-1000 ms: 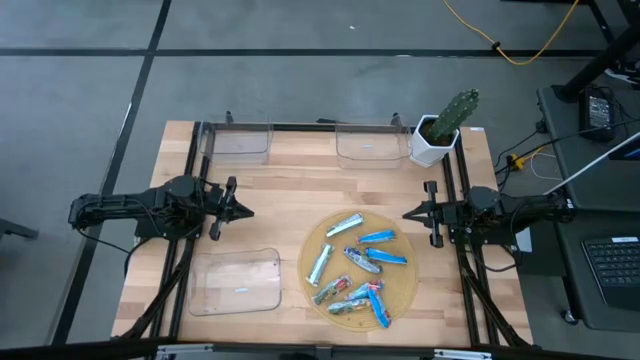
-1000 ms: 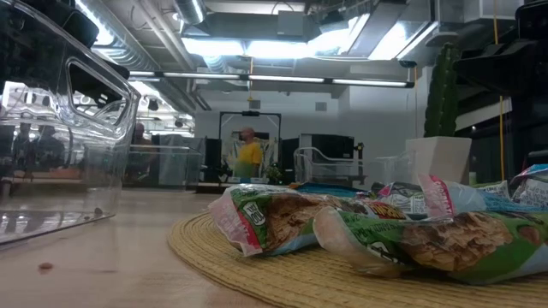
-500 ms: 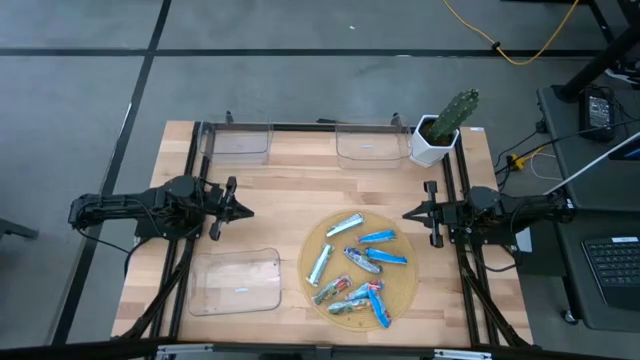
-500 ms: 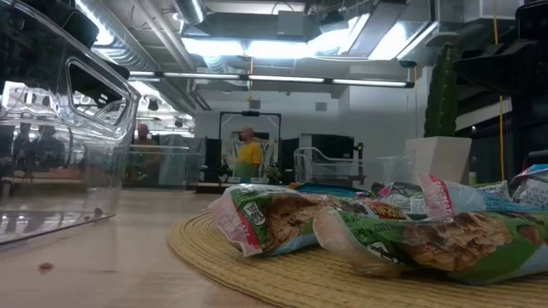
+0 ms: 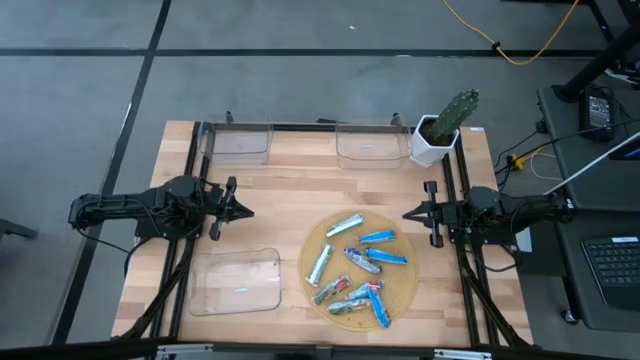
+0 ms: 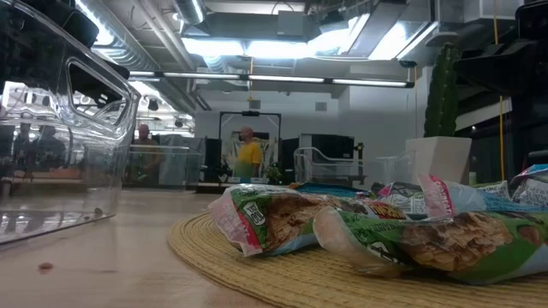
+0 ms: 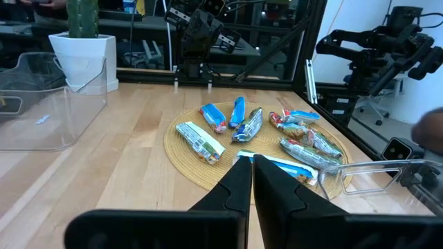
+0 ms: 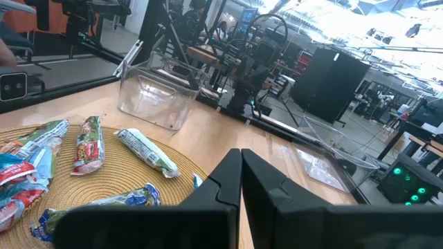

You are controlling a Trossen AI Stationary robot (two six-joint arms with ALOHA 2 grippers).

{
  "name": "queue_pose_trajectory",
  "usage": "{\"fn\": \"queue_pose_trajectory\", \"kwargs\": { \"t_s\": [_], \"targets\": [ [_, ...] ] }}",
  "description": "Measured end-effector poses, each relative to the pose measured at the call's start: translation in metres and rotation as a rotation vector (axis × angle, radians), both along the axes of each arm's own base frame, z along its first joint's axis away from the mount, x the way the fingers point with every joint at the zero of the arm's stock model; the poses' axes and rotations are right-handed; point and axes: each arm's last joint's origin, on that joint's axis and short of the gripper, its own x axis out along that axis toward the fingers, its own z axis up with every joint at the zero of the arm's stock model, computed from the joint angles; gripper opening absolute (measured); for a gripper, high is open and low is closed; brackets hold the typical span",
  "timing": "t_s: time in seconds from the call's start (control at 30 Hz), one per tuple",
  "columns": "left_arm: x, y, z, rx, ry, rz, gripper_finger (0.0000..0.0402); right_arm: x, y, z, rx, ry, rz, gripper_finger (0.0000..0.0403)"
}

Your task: Pick and place Granola Bars by type

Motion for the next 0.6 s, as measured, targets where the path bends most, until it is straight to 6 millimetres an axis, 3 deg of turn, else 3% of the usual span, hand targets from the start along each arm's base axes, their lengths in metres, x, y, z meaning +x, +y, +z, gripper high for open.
{"fn": "queue_pose_trajectory", "kwargs": {
  "t_s": [0.6],
  "targets": [
    [0.0,0.0,-0.0001,0.0,0.0,0.0,0.0008,0.0,0.0,0.0,0.0,0.0,0.0,0.0016]
  ]
}}
